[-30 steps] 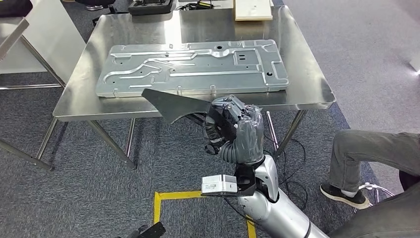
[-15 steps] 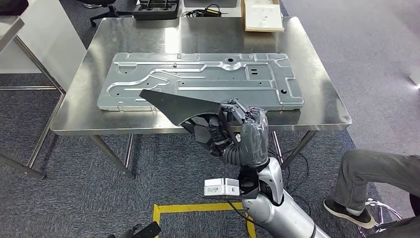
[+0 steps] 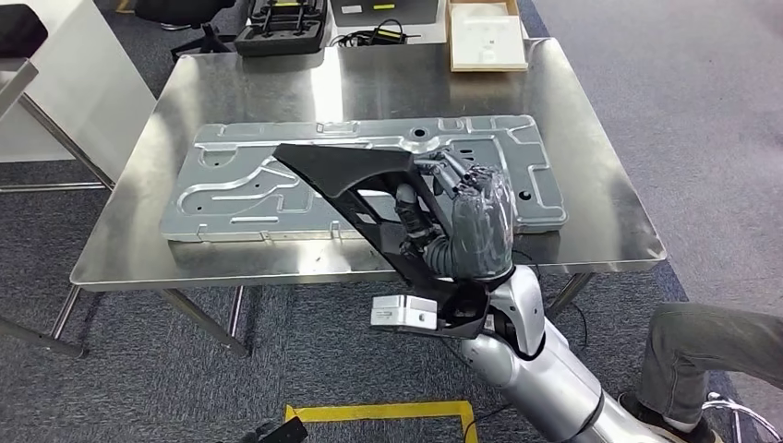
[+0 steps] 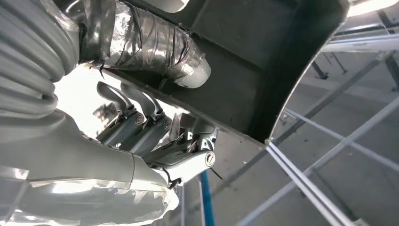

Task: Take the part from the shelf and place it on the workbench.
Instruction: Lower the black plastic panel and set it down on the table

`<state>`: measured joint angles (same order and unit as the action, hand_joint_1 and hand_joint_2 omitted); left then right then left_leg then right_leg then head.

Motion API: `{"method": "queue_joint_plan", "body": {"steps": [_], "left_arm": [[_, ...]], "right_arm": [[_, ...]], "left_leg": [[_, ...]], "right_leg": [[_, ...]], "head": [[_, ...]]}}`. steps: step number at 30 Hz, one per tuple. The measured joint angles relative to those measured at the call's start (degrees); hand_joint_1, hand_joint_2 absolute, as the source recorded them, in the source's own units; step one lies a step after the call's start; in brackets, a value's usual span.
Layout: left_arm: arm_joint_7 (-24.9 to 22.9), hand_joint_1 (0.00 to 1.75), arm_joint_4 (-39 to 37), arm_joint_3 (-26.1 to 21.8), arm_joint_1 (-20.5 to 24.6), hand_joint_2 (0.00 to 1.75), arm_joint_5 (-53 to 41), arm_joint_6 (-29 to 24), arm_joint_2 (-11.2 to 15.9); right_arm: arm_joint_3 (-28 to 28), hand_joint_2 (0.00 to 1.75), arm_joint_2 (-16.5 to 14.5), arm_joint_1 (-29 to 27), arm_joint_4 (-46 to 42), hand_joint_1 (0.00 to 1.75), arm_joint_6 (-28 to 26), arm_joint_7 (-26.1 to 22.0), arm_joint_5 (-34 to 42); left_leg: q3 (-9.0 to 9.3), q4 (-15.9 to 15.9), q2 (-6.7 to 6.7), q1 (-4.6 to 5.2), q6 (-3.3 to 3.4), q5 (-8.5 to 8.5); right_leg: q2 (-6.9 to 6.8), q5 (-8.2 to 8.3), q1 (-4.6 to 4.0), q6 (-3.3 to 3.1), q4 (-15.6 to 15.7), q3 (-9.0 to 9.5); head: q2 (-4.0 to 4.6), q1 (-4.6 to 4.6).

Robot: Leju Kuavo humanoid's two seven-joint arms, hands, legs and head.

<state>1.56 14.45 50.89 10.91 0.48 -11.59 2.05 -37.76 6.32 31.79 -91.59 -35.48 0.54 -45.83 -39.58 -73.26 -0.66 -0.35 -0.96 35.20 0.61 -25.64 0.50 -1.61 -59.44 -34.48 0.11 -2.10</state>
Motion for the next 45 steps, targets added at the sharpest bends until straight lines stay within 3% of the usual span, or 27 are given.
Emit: {"method": "queue_joint_plan", "body": {"steps": [1,2,5,6,7,10,14,18,22,31,45], "left_arm": [[0.0,0.0,0.0,0.0,-0.1,1.75,-0.2,0.1,0.0],[0.0,0.0,0.0,0.0,-0.1,1.75,-0.4,0.1,-0.1],[-0.1,0.0,0.0,0.0,-0.1,1.75,-0.8,0.5,-0.3],[-0.1,0.0,0.0,0.0,-0.1,1.75,-0.9,0.6,-0.4],[-0.2,0.0,0.0,0.1,-0.2,1.75,-1.0,0.7,-0.6],[-0.3,0.0,0.0,0.1,0.0,1.75,-1.3,0.7,-1.3],[-0.3,0.0,0.0,0.1,0.4,1.75,-1.5,1.0,-1.9],[-0.2,0.0,0.0,0.1,0.4,1.75,-1.5,1.2,-2.4],[-0.1,0.0,0.0,0.1,0.4,1.75,-1.5,1.2,-2.7],[0.3,0.0,0.0,0.1,0.3,1.75,-1.6,1.0,-2.7],[-0.6,0.0,0.0,0.1,-0.4,1.75,-2.0,-1.1,-2.8]], "right_arm": [[0.0,1.75,0.1,1.2,0.1,1.75,0.8,0.7,-0.2],[-0.1,1.75,0.2,2.4,0.2,1.75,1.4,1.1,0.2],[-0.2,1.75,0.6,6.7,0.8,1.75,2.5,1.2,4.9],[-0.2,1.75,0.7,8.2,1.1,1.75,2.9,1.0,7.1],[-0.2,1.75,0.9,9.7,1.3,1.75,3.4,0.9,9.2],[-0.1,1.75,1.7,14.3,1.8,1.75,5.1,0.6,15.2],[0.6,1.75,2.8,19.2,2.6,1.75,6.9,0.1,21.9],[2.2,1.75,4.3,23.9,4.0,1.75,7.7,-0.5,29.7],[3.5,1.75,5.5,26.2,4.8,1.75,7.7,-0.5,33.4],[3.8,1.75,10.8,32.8,8.8,1.75,12.0,6.9,25.3],[2.9,1.75,21.5,34.1,19.2,1.75,19.6,15.5,14.1]], "left_leg": [[-1.13,0.2,0.04,-0.03,-0.09,0.06],[-1.43,2.2,0.06,-0.03,-0.05,-1.2],[-0.27,11.9,0.13,0.24,0.79,-10.21],[-0.02,13.6,0.14,0.43,1.21,-12.31],[0.0,14.2,0.15,0.63,1.58,-13.11],[0.49,14.6,0.16,0.67,2.3,-13.13],[1.29,15.3,-0.01,0.44,2.21,-13.04],[1.24,15.3,-0.19,0.51,2.31,-12.86],[1.28,15.3,-0.22,0.56,2.45,-12.8],[1.42,15.3,-0.24,0.41,2.67,-12.99],[1.5,15.5,-0.42,0.39,2.65,-13.1]], "right_leg": [[0.08,-0.48,0.0,0.06,0.0,0.6],[0.15,-0.97,-0.01,0.14,0.0,1.27],[0.25,-2.4,-0.07,0.64,-0.1,2.8],[0.32,-2.76,-0.1,0.96,-0.1,2.95],[0.38,-3.04,-0.09,1.3,-0.1,2.97],[0.43,-3.3,-0.14,2.1,0.3,3.16],[0.18,-2.65,-0.52,0.85,0.8,3.77],[0.0,-2.77,-0.51,0.85,1.7,4.16],[-0.04,-3.28,-0.49,1.33,2.8,4.83],[-0.15,-3.13,-0.52,1.79,2.8,4.89],[-0.3,-3.09,-0.57,1.95,2.8,4.9]], "head": [[0.0,-0.01],[0.0,-0.02],[0.0,0.02],[0.0,0.02],[0.0,0.04],[0.0,0.03],[0.0,0.5],[0.0,0.56],[0.0,0.56],[0.0,0.55],[0.0,0.54]]}}
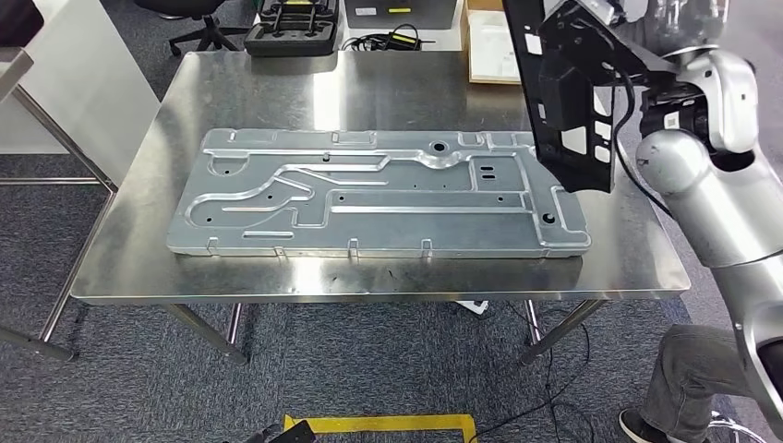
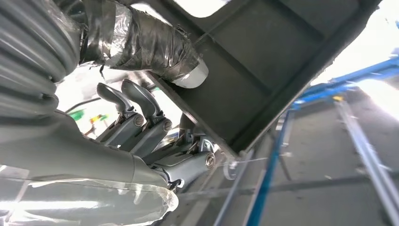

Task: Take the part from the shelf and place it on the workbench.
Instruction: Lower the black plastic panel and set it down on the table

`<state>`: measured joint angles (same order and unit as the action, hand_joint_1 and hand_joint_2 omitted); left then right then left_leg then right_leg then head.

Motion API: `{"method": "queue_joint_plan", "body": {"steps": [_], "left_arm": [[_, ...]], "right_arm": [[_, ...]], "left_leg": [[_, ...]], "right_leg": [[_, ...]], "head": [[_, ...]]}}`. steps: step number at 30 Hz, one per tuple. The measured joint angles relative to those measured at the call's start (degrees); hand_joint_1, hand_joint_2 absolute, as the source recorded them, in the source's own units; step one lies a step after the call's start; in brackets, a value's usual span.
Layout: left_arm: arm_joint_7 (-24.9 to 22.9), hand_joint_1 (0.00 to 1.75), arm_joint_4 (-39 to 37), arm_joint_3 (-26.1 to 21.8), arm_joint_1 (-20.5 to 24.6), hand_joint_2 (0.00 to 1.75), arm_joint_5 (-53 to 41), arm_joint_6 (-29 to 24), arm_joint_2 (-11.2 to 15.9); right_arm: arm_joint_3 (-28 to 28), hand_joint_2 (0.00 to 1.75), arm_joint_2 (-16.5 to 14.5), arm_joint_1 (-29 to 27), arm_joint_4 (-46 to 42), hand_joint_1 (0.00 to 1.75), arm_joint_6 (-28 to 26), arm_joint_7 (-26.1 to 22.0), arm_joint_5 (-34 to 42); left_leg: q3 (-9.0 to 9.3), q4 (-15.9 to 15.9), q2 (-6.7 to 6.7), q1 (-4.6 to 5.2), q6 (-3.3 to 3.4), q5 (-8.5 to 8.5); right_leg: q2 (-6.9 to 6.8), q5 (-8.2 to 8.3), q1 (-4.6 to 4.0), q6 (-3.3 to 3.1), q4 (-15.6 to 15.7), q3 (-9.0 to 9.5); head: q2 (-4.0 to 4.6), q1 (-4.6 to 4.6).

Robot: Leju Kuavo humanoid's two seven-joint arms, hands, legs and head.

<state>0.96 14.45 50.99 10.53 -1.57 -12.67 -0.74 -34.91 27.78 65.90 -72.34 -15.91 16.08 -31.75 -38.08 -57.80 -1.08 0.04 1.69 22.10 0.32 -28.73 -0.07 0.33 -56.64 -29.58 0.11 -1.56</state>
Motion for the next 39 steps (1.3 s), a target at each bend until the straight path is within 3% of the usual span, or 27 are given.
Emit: {"method": "queue_joint_plan", "body": {"steps": [7,17,23,30,35,39], "left_arm": [[-0.1,0.0,0.0,0.0,-0.4,1.75,0.5,-1.0,0.0],[0.1,0.0,0.0,0.0,-0.4,1.75,-0.6,-1.0,-0.3],[-0.7,0.0,0.1,0.0,0.8,1.75,-0.8,-1.0,-1.4],[-0.7,0.0,0.1,0.0,1.2,1.75,-0.9,-1.2,-2.0],[-0.7,0.0,0.1,0.0,1.8,1.75,-1.4,-1.7,-2.4],[-0.4,0.0,0.1,0.0,1.9,1.75,-2.0,-2.6,-2.7]], "right_arm": [[-1.3,1.75,4.5,-0.7,3.9,1.75,3.8,3.0,-6.9],[-3.1,1.75,8.0,-3.3,6.6,1.75,2.5,2.5,-13.0],[-4.5,1.75,6.4,-5.5,3.9,1.75,-0.4,-0.7,-22.7],[-5.8,1.75,4.1,-5.7,2.1,1.75,-0.4,-2.4,-26.7],[-9.1,1.75,1.8,-5.5,1.7,1.75,0.0,-4.6,-36.6],[-13.5,0.0,0.5,-4.9,1.4,0.0,1.7,-5.7,-44.0]], "left_leg": [[0.13,0.0,0.02,-0.06,-0.01,0.0],[0.16,0.2,0.02,0.04,-0.03,-0.07],[0.18,0.3,-0.01,0.1,-0.04,-0.09],[0.2,0.4,-0.11,0.01,-0.09,-0.16],[0.22,0.4,-0.09,0.01,-0.1,-0.16],[0.25,0.4,-0.08,0.0,-0.12,-0.18]], "right_leg": [[-0.01,-0.04,0.02,0.02,0.0,0.11],[0.03,-0.01,0.03,0.05,0.0,0.06],[0.11,-0.01,-0.08,0.06,0.0,0.31],[-0.11,-0.03,-0.12,0.05,0.0,0.35],[-0.07,-0.03,-0.17,0.05,0.0,0.35],[-0.11,-0.03,-0.17,0.05,0.0,0.37]], "head": [[0.0,0.0],[0.0,-0.01],[0.0,-0.02],[0.0,-0.02],[0.0,-0.01],[0.0,-0.02]]}}
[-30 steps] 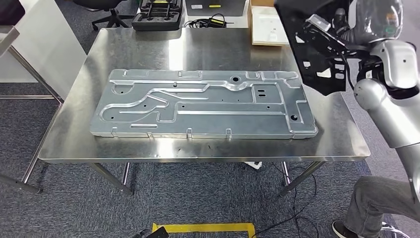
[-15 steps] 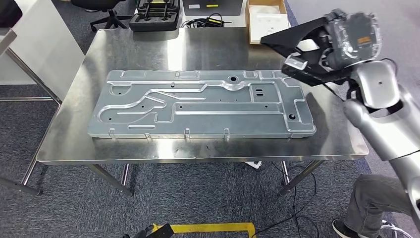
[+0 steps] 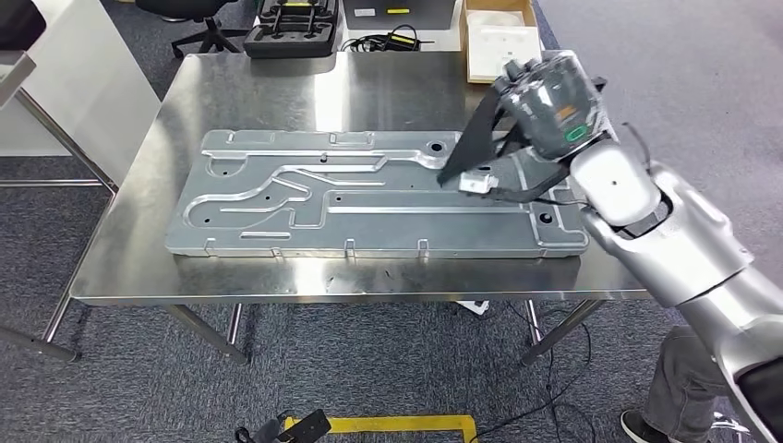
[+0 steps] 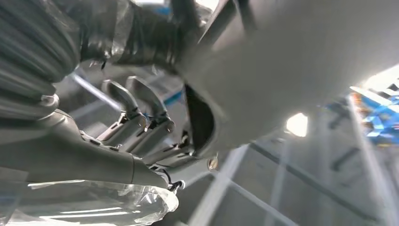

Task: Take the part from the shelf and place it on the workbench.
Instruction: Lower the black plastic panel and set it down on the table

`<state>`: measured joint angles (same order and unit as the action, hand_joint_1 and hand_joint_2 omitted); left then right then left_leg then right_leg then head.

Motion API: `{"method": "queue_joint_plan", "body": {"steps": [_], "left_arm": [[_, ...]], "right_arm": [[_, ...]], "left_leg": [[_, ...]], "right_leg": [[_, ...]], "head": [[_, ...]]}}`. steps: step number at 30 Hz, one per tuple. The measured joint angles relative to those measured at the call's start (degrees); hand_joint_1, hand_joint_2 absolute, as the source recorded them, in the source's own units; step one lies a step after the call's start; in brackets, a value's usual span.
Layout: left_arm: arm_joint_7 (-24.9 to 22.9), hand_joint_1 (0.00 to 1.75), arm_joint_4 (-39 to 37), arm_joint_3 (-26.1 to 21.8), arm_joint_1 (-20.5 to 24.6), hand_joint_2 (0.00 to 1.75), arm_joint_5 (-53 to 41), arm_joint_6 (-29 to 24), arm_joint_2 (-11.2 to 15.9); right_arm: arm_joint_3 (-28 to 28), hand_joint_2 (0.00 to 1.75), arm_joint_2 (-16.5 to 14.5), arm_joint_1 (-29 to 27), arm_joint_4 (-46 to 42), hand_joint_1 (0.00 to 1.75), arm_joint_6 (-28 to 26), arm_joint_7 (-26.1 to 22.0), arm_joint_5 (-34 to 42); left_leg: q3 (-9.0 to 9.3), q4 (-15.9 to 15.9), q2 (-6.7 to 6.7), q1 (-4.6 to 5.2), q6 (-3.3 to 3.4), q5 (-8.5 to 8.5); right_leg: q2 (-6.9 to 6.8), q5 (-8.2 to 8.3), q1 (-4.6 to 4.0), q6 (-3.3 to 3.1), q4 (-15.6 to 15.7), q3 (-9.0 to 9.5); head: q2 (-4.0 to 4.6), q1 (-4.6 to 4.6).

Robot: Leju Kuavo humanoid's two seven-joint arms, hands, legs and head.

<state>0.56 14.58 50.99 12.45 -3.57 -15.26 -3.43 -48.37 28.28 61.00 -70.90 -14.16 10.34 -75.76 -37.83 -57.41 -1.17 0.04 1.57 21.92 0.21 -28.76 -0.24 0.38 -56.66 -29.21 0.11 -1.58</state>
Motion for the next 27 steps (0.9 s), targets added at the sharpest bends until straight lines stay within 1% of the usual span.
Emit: {"method": "queue_joint_plan", "body": {"steps": [3,7,17,27], "left_arm": [[0.0,0.0,0.0,0.0,0.0,1.75,-0.3,-0.7,0.0],[-0.2,0.0,0.0,0.0,0.0,0.0,-0.4,-1.6,0.0],[-1.9,0.0,0.0,0.0,-0.2,0.0,0.0,-1.1,0.0],[-2.2,0.0,0.0,0.0,-0.3,0.0,0.3,-1.1,0.0]], "right_arm": [[-2.4,0.0,-0.5,0.5,-0.2,0.0,1.3,-0.3,-1.9],[-4.8,0.0,-0.6,1.1,-0.1,0.0,2.3,-0.2,-2.3],[-8.4,0.0,-0.6,1.4,0.7,0.0,2.9,0.3,-2.0],[-9.2,0.0,0.0,1.9,0.7,0.0,1.8,2.6,-3.4]], "left_leg": [[0.0,0.0,-0.02,0.0,-0.01,-0.01],[0.0,0.0,-0.01,0.0,-0.01,-0.01],[0.02,0.0,-0.01,0.01,-0.01,-0.01],[0.06,0.0,0.01,0.0,-0.01,-0.01]], "right_leg": [[-0.02,0.0,0.01,0.0,0.0,0.02],[0.0,0.0,0.04,0.0,0.0,0.01],[0.01,0.02,0.08,0.0,0.0,0.01],[0.02,0.02,0.19,0.0,0.0,0.03]], "head": [[0.0,0.01],[0.0,0.02],[0.0,0.01],[0.0,0.01]]}}
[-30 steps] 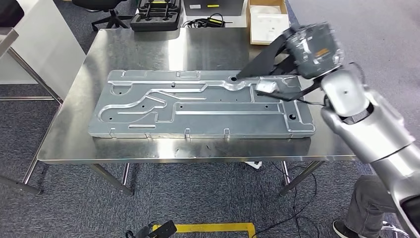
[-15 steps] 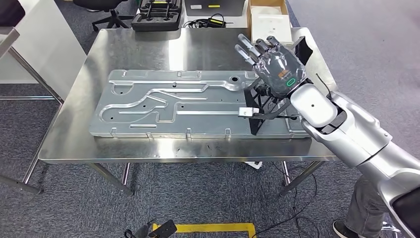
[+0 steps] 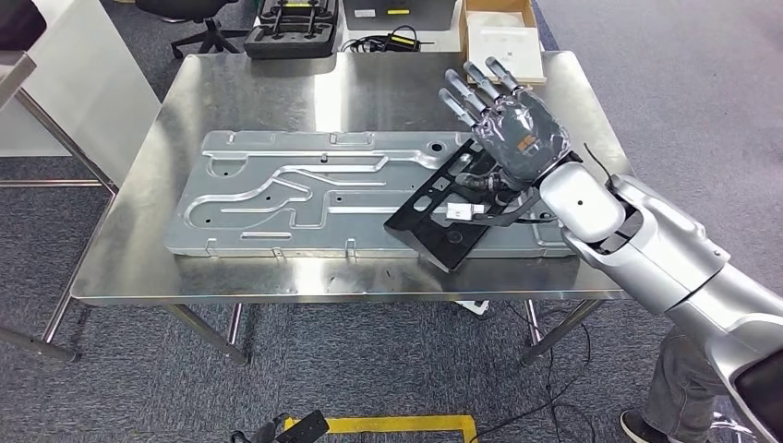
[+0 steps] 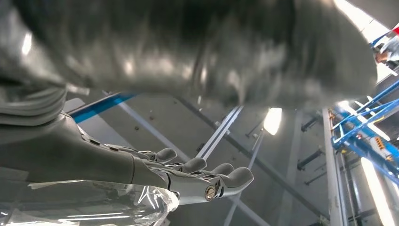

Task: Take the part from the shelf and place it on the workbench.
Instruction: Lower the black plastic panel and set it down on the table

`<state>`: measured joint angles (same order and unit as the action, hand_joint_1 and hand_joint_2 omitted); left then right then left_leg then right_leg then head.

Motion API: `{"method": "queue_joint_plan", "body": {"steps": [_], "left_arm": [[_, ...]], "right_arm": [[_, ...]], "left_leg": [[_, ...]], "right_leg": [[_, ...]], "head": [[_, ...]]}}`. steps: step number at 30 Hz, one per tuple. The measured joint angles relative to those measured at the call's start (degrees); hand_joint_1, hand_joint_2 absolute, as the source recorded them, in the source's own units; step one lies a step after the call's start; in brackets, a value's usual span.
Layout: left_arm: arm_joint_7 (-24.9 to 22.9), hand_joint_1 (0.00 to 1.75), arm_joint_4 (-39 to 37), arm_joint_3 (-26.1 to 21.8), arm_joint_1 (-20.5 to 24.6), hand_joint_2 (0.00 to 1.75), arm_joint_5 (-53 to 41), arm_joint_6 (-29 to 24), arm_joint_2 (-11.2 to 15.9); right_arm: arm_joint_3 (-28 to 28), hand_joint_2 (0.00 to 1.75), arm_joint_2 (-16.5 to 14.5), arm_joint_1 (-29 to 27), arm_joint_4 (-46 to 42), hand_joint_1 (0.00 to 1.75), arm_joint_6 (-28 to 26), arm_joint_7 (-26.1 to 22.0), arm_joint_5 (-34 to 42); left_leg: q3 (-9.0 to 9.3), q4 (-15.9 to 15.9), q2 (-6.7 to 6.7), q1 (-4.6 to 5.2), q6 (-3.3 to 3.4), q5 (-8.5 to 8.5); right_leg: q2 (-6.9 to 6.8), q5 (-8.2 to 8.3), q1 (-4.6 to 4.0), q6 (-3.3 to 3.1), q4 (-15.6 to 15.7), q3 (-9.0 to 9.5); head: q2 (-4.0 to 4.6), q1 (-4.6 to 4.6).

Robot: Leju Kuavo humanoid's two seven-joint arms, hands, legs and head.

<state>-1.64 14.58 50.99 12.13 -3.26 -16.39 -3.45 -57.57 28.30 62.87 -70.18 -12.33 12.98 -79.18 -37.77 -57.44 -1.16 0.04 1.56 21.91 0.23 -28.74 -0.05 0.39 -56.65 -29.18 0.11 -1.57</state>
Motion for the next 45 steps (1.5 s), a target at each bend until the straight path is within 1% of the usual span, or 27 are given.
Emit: {"method": "queue_joint_plan", "body": {"steps": [4,7,9,11,12,13,14,16,18,19,22,23,24,26,28,29,30,31,34,36,38,39,40,42,43,44,45], "left_arm": [[0.2,0.0,0.0,0.0,0.0,0.0,0.3,0.1,0.0],[0.4,0.0,0.0,0.0,0.0,0.0,0.4,0.5,0.0],[0.5,0.0,0.0,0.0,0.0,0.0,0.4,0.7,-0.1],[0.5,0.0,0.0,0.0,0.0,0.0,0.5,0.8,-0.1],[0.5,0.0,0.0,0.0,-0.1,0.0,0.5,0.9,-0.1],[0.5,0.0,0.0,0.0,-0.1,0.0,0.5,0.9,-0.1],[0.5,0.0,0.0,0.0,-0.1,0.0,0.5,0.9,-0.1],[0.5,0.0,0.0,0.0,-0.1,0.0,0.7,1.0,-0.1],[0.6,0.0,0.0,0.0,0.0,0.0,0.8,1.1,-0.1],[0.7,0.0,0.0,0.0,0.0,0.0,0.9,1.2,-0.1],[0.8,0.0,0.0,0.0,-0.1,0.0,0.9,1.4,-0.1],[0.9,0.0,0.0,0.0,-0.1,0.0,0.9,1.5,-0.1],[0.9,0.0,0.0,0.0,-0.1,0.0,0.9,1.6,-0.1],[0.8,0.0,0.0,0.0,-0.1,0.0,0.8,1.8,-0.1],[0.8,0.0,0.0,0.0,0.0,0.0,0.6,1.9,-0.1],[0.7,0.0,0.0,0.0,0.0,0.0,0.5,2.0,-0.1],[0.7,0.0,0.0,0.0,0.1,0.0,0.4,2.0,-0.1],[0.7,0.0,0.0,0.0,0.1,0.0,0.3,2.0,-0.1],[0.7,0.0,0.0,0.0,0.5,0.0,0.2,2.1,0.0],[0.5,0.0,0.0,0.0,0.8,0.0,0.2,2.2,0.0],[0.3,0.0,0.0,0.0,0.8,0.0,0.1,2.2,-0.1],[0.1,0.0,0.0,0.0,0.8,0.0,0.1,2.1,-0.2],[-0.1,0.0,0.0,0.0,0.9,0.0,0.0,2.0,-0.3],[-0.3,0.0,0.0,0.0,0.9,0.0,-0.2,1.9,-0.6],[-0.2,0.0,0.0,0.0,0.8,0.0,-0.2,1.9,-0.7],[0.3,0.0,0.0,0.0,0.6,0.0,-0.1,2.0,-0.7],[1.0,0.0,0.0,0.0,0.2,0.0,0.0,1.9,-0.6]], "right_arm": [[0.0,0.0,0.2,0.1,0.0,0.0,-1.8,1.2,0.0],[0.2,0.0,0.5,0.1,-0.1,0.0,-4.5,2.7,0.9],[0.9,0.0,0.8,0.0,-0.3,0.0,-6.2,3.4,2.2],[2.1,0.0,1.0,-0.6,-0.4,0.0,-7.9,4.0,3.9],[2.7,0.0,1.1,-1.0,-0.4,0.0,-8.5,4.2,4.6],[3.2,0.0,1.2,-1.4,-0.5,0.0,-9.0,4.3,5.2],[3.7,0.0,1.2,-1.7,-0.6,0.0,-9.4,4.3,5.7],[4.7,0.0,1.3,-2.0,-0.9,0.0,-10.0,4.4,6.6],[5.7,0.0,1.3,-2.2,-1.3,0.0,-10.8,4.4,7.7],[6.3,0.0,1.3,-2.4,-1.6,0.0,-11.3,4.4,8.3],[8.3,0.0,1.2,-3.6,-2.9,0.0,-12.8,4.4,10.1],[9.1,0.0,1.1,-4.1,-3.4,0.0,-13.3,4.4,10.5],[9.8,0.0,1.0,-4.4,-4.0,0.0,-13.8,4.4,10.7],[11.3,0.0,0.9,-5.1,-5.2,0.0,-14.6,4.6,11.1],[12.5,0.0,0.8,-6.0,-6.3,0.0,-15.4,5.0,11.5],[13.0,0.0,0.8,-6.6,-6.8,0.0,-15.9,5.1,11.7],[13.3,0.0,0.7,-7.1,-7.3,0.0,-16.4,5.3,11.9],[13.7,0.0,0.7,-7.7,-7.9,0.0,-16.9,5.4,12.1],[15.1,0.0,0.7,-8.7,-9.4,0.0,-17.9,5.6,12.8],[16.1,0.0,0.7,-9.6,-10.4,0.0,-18.8,5.9,14.1],[17.5,0.0,0.6,-11.1,-11.5,0.0,-19.8,6.2,16.0],[18.2,0.0,0.6,-11.9,-12.1,0.0,-20.2,6.2,16.8],[19.1,0.0,0.6,-12.6,-12.6,0.0,-20.6,6.2,17.6],[20.7,0.0,0.5,-14.0,-13.4,0.0,-21.4,6.1,19.1],[21.5,0.0,0.5,-14.9,-13.9,0.0,-21.8,6.0,19.9],[22.2,0.0,0.5,-16.0,-14.4,0.0,-22.1,5.8,20.9],[22.9,0.0,0.4,-17.1,-15.0,0.0,-22.2,5.5,22.4]], "left_leg": [[-0.07,-0.5,-0.05,0.37,0.53,0.36],[0.53,0.5,0.18,-0.08,0.99,-0.12],[1.08,1.5,0.41,-0.5,1.29,-0.56],[1.13,1.5,0.44,-0.51,1.37,-0.65],[1.08,1.5,0.45,-0.58,1.35,-0.64],[0.99,1.3,0.45,-0.73,1.29,-0.62],[0.84,1.0,0.46,-0.94,1.14,-0.57],[0.34,0.0,0.46,-1.47,0.51,-0.33],[-0.41,-0.9,0.32,-1.61,-0.49,-0.18],[-0.73,-1.3,0.22,-1.57,-0.96,-0.22],[-1.41,-1.5,-0.06,-1.37,-2.07,-0.9],[-1.86,-1.9,0.01,-1.41,-2.35,-0.49],[-2.49,-3.1,0.21,-1.51,-2.54,0.8],[-4.41,-8.8,0.62,-1.56,-2.68,5.86],[-5.93,-16.0,0.73,-1.48,-2.61,10.1],[-5.83,-17.9,0.73,-1.39,-2.45,10.66],[-4.77,-17.9,0.73,-1.27,-2.13,10.15],[-2.72,-15.8,0.73,-1.04,-1.63,9.06],[5.12,-4.9,0.77,-0.08,0.24,7.54],[6.64,-2.0,0.78,0.32,0.58,7.51],[6.25,-1.0,0.84,0.26,0.76,6.15],[6.03,-0.4,0.93,0.09,1.0,5.36],[5.63,0.1,1.01,-0.08,1.26,4.53],[4.53,0.4,1.08,-0.14,1.6,3.31],[3.83,0.4,1.08,-0.14,1.62,2.78],[3.11,0.3,1.08,-0.15,1.57,2.26],[2.38,0.2,1.08,-0.17,1.47,1.75]], "right_leg": [[0.1,-0.04,0.26,0.37,0.2,0.16],[0.19,-0.63,0.21,0.79,-0.2,0.22],[0.16,-3.34,0.27,1.14,-4.1,-1.39],[0.12,-6.7,0.67,1.67,-11.4,-4.92],[0.11,-7.36,0.98,2.02,-14.3,-6.45],[0.08,-6.73,1.36,2.43,-15.2,-7.07],[0.05,-5.24,1.73,2.85,-14.3,-6.83],[-0.03,-1.3,2.52,3.84,-8.2,-4.3],[0.28,0.42,2.6,4.25,-3.8,-2.33],[0.47,0.53,2.55,4.05,-3.0,-2.09],[0.62,0.85,2.39,2.32,-3.6,-3.25],[0.55,1.2,2.39,1.68,-3.7,-3.75],[0.47,1.62,2.4,1.04,-3.7,-4.27],[0.32,2.52,2.2,-0.02,-3.7,-5.35],[0.26,3.37,1.74,-0.49,-3.8,-6.43],[0.25,3.78,1.47,-0.59,-3.8,-6.97],[0.25,4.18,1.18,-0.65,-3.8,-7.49],[0.26,4.58,0.91,-0.68,-3.8,-7.98],[0.23,5.74,0.43,-0.41,-3.7,-8.96],[0.06,6.57,0.59,0.25,-3.3,-8.98],[-0.04,7.07,0.71,0.96,-2.7,-9.0],[-0.04,6.21,0.71,1.21,-3.1,-9.28],[-0.05,4.32,0.69,1.41,-4.5,-9.81],[-0.06,-1.17,0.76,1.72,-10.3,-11.31],[-0.06,-3.12,0.79,1.9,-13.8,-11.91],[-0.06,-3.74,0.87,2.09,-16.3,-11.99],[-0.06,-3.09,0.99,2.26,-17.3,-11.34]], "head": [[0.0,-0.02],[0.0,0.0],[0.0,0.14],[0.0,0.24],[0.0,0.25],[0.0,0.24],[0.0,0.23],[0.0,0.25],[0.0,0.33],[0.0,0.36],[0.0,0.31],[0.0,0.27],[0.0,0.24],[0.0,0.14],[0.0,0.11],[0.0,0.11],[0.0,0.13],[0.0,0.12],[0.0,0.17],[0.0,0.09],[0.0,0.0],[0.0,0.07],[0.0,0.15],[0.0,0.31],[0.0,0.32],[0.0,0.34],[0.0,0.33]]}}
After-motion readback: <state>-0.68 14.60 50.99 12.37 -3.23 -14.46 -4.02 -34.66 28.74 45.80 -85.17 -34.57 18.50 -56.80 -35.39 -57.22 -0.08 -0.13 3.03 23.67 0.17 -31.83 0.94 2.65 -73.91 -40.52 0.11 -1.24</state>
